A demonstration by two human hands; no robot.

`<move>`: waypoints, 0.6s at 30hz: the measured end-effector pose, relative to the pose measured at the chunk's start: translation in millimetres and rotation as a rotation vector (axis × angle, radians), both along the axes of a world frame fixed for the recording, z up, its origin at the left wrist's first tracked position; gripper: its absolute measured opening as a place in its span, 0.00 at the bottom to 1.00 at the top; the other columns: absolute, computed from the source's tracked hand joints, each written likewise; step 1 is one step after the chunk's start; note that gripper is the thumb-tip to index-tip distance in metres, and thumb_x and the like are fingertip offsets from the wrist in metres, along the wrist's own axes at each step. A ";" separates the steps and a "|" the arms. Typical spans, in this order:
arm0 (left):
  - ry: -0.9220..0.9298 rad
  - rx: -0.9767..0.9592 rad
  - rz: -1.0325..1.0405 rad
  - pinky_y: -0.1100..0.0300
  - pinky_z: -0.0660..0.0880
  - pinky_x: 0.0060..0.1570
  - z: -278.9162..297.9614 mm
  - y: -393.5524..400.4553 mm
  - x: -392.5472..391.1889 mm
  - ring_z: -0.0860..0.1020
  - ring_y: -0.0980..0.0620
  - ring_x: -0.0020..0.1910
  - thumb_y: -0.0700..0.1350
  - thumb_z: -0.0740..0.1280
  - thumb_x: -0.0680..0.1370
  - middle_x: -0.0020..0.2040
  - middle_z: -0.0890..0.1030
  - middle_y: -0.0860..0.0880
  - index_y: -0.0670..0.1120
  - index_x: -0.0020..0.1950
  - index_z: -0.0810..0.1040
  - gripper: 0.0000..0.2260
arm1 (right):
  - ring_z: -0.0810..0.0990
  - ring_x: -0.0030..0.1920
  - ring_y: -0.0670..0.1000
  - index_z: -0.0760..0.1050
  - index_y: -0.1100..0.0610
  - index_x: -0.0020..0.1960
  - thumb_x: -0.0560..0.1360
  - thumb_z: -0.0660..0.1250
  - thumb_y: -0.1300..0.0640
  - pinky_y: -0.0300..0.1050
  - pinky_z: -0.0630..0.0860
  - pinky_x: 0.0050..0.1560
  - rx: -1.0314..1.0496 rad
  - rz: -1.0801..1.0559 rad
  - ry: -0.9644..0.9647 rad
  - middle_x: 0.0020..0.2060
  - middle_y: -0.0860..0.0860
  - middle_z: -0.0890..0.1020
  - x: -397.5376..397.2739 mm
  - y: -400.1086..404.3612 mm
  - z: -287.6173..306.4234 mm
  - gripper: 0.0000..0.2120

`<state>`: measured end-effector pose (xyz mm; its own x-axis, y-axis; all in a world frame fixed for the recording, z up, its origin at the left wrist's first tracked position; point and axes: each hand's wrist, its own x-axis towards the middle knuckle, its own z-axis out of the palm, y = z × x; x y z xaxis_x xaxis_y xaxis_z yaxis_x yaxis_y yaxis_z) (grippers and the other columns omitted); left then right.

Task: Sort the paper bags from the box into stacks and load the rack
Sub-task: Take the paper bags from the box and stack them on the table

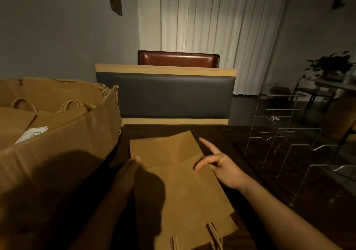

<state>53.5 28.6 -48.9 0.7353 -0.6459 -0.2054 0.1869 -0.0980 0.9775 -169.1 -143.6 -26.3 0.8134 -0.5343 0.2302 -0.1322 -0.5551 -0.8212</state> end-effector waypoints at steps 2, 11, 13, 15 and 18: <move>0.090 -0.030 0.035 0.52 0.73 0.53 2.5 -1.8 -0.8 0.78 0.44 0.49 0.54 0.61 0.82 0.44 0.78 0.45 0.45 0.58 0.77 0.14 | 0.48 0.78 0.43 0.87 0.49 0.45 0.72 0.74 0.61 0.46 0.54 0.75 -0.008 -0.014 -0.085 0.74 0.32 0.58 -5.9 -2.9 8.5 0.08; 0.125 -0.134 0.052 0.56 0.73 0.39 2.5 -4.5 -7.5 0.76 0.47 0.38 0.35 0.62 0.80 0.40 0.77 0.43 0.45 0.44 0.75 0.08 | 0.84 0.52 0.53 0.80 0.53 0.53 0.79 0.66 0.61 0.54 0.79 0.58 0.355 -0.465 -0.544 0.48 0.50 0.86 -9.1 -9.3 86.0 0.07; 0.135 -0.133 0.065 0.56 0.72 0.39 6.1 -2.7 -9.5 0.76 0.47 0.38 0.35 0.62 0.80 0.41 0.77 0.43 0.45 0.45 0.74 0.07 | 0.85 0.51 0.55 0.79 0.56 0.57 0.79 0.65 0.63 0.51 0.82 0.51 0.586 -0.491 -0.629 0.50 0.53 0.86 -3.1 0.1 84.4 0.09; 0.118 -0.118 0.090 0.57 0.71 0.37 8.8 -3.1 -10.8 0.75 0.48 0.38 0.36 0.61 0.81 0.40 0.76 0.44 0.45 0.45 0.74 0.07 | 0.85 0.48 0.57 0.76 0.57 0.59 0.78 0.66 0.66 0.45 0.82 0.35 0.850 -0.571 -0.689 0.52 0.57 0.84 6.4 17.7 71.4 0.11; 0.100 -0.116 0.145 0.57 0.69 0.35 5.9 -4.9 -12.5 0.72 0.51 0.36 0.38 0.59 0.82 0.38 0.72 0.45 0.45 0.44 0.72 0.08 | 0.83 0.46 0.56 0.75 0.58 0.57 0.75 0.67 0.71 0.42 0.80 0.29 1.167 -0.648 -0.706 0.55 0.59 0.82 31.1 61.7 41.0 0.14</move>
<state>41.0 23.7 -43.0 0.8020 -0.5584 -0.2122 0.2874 0.0492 0.9565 -138.0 -82.0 14.7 0.2789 -0.9008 -0.3328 0.5071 0.4324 -0.7455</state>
